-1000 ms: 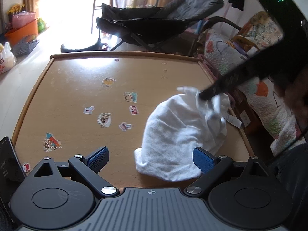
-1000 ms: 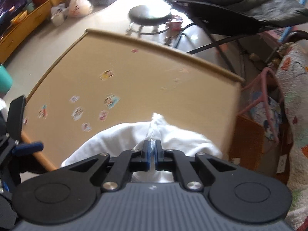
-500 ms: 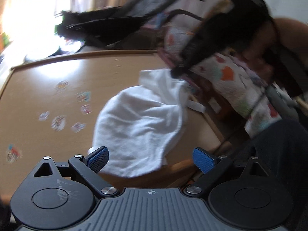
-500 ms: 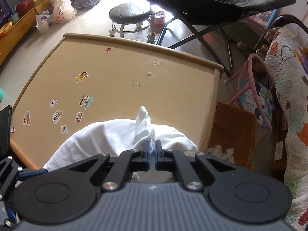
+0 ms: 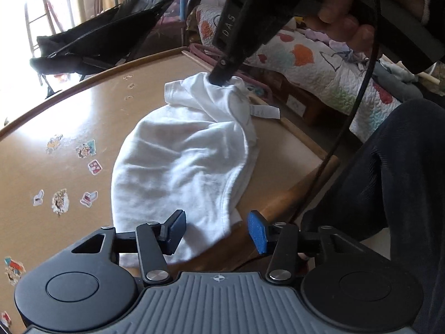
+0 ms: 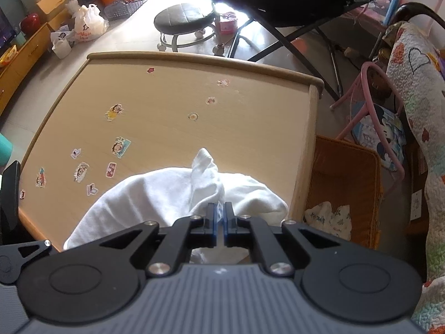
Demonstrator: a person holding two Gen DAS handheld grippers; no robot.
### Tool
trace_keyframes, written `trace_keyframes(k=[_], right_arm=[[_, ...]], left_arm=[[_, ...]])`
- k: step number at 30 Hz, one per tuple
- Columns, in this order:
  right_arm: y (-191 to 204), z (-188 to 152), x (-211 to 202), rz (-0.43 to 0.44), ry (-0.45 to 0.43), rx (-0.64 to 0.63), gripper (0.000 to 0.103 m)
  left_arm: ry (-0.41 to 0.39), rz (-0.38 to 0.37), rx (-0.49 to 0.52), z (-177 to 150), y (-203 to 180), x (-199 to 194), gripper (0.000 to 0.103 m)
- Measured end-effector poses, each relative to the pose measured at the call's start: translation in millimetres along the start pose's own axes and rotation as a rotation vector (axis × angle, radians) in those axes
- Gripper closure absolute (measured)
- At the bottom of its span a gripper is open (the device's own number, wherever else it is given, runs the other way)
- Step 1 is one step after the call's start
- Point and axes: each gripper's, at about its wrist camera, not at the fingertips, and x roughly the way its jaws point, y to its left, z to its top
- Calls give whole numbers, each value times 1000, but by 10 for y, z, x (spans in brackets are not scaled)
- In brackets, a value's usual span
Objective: Fold clothes
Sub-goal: 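Grasp the white cloth edge with the left gripper while the right gripper pinches the cloth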
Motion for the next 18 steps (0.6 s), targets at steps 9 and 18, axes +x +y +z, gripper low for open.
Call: trace_keyframes(k=[9,18], right_arm=[[-38,-16,15,3,6,18,98],[-64,-52,-18,-5,12,20,99]], left_arm=[[31,-25,-10,13,118,82,89],[-11,-25,-33,40,180,-52,94]])
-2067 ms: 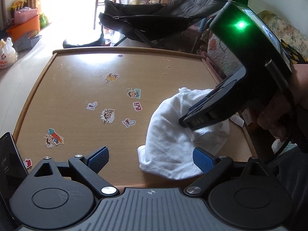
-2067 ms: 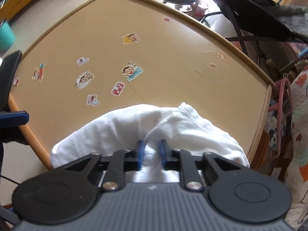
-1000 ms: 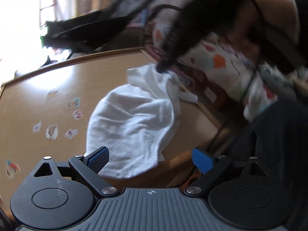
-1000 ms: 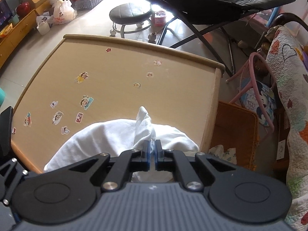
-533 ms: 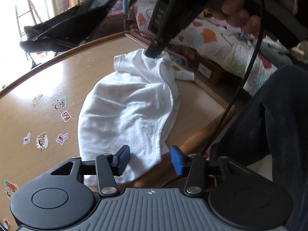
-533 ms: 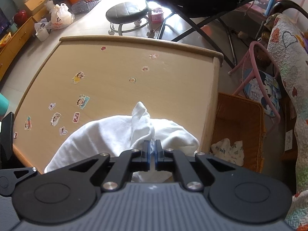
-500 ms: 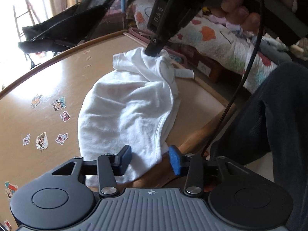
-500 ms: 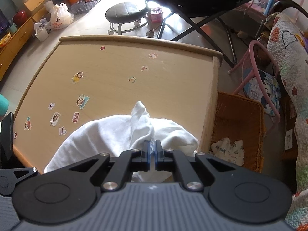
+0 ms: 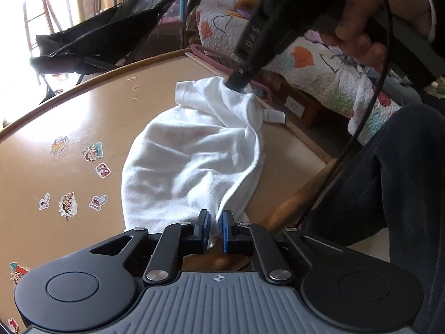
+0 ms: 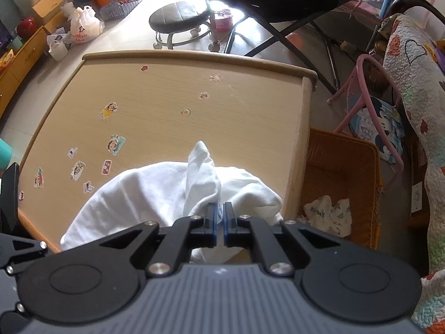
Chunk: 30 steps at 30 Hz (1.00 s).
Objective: Fold clothes
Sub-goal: 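Grasp the white cloth edge with the left gripper while the right gripper pinches the cloth, then lift the white cloth with the right gripper while the left gripper holds its edge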
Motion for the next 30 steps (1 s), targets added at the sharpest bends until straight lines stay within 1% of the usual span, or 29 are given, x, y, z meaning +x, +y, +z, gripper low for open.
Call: trace_keyframes(k=[5,18,26,28,30], right_arm=[[-11,-15,-38,-11,12,-10,99],[-86,-146,-69,-1,78,-44,99],[-195,-172,-151,0,47,-94,98],[-195,-176,-205,15,13,-146,96],[-153,-188,-260,40,-9,-236,95]], left_arm=[[-18,2,-38,64,120,-71,94],[-67,69,-47,494,389,-235,95],[-75,99,-58,668,567,-326,95],[-75,101,-54,703,592,-341,95],[-73,102,-51,728,609,-348,95]])
